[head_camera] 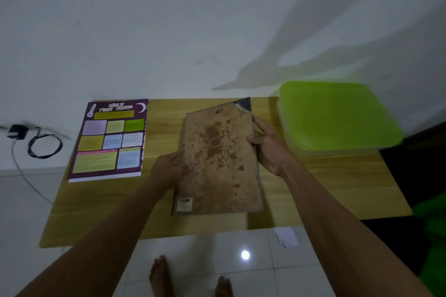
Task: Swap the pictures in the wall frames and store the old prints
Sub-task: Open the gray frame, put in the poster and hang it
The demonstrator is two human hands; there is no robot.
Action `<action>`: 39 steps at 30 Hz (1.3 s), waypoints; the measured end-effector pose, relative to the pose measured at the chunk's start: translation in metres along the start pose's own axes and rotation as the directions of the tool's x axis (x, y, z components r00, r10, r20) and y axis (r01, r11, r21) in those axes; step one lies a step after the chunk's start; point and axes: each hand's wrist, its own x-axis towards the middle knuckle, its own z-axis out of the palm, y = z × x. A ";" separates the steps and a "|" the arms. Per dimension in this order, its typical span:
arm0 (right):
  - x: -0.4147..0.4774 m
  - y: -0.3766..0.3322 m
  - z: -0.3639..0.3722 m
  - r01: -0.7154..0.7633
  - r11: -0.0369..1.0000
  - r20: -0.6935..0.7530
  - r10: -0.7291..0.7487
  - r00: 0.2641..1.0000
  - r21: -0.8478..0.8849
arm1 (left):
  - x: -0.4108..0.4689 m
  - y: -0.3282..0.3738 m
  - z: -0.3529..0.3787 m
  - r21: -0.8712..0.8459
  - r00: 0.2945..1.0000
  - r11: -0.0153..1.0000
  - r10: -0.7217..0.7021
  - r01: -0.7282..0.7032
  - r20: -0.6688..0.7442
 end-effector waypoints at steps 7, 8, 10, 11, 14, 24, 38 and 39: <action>0.018 0.020 -0.008 0.102 0.858 -0.032 -0.137 0.990 -0.503 | 0.012 -0.010 0.011 0.273 0.968 0.943 0.227 -0.190 -0.112; 0.023 0.026 -0.008 0.109 0.829 -0.039 -0.155 0.987 -0.548 | 0.014 -0.009 0.013 0.314 0.961 0.928 0.249 -0.200 -0.123; 0.035 0.039 -0.010 0.110 0.775 -0.062 -0.188 0.980 -0.622 | 0.022 -0.012 0.017 0.353 0.954 0.916 0.258 -0.192 -0.150; 0.041 0.045 -0.010 0.105 0.737 -0.069 -0.202 0.977 -0.668 | 0.027 -0.014 0.018 0.359 0.955 0.916 0.249 -0.178 -0.159; 0.048 0.058 -0.003 0.057 0.643 -0.082 -0.184 0.980 -0.764 | 0.042 -0.028 0.019 0.429 0.956 0.890 0.246 -0.158 -0.159; 0.066 0.064 -0.003 0.001 0.371 -0.018 -0.046 0.999 -0.929 | 0.075 -0.047 0.024 0.522 0.951 0.832 0.286 -0.187 -0.115; 0.104 0.026 -0.007 0.050 0.223 0.025 -0.115 0.993 -0.974 | 0.040 -0.093 0.002 0.779 0.920 0.492 0.167 -0.389 0.354; 0.107 0.029 -0.009 0.042 0.198 0.023 -0.098 0.995 -0.979 | 0.038 -0.096 0.002 0.776 0.920 0.497 0.167 -0.389 0.354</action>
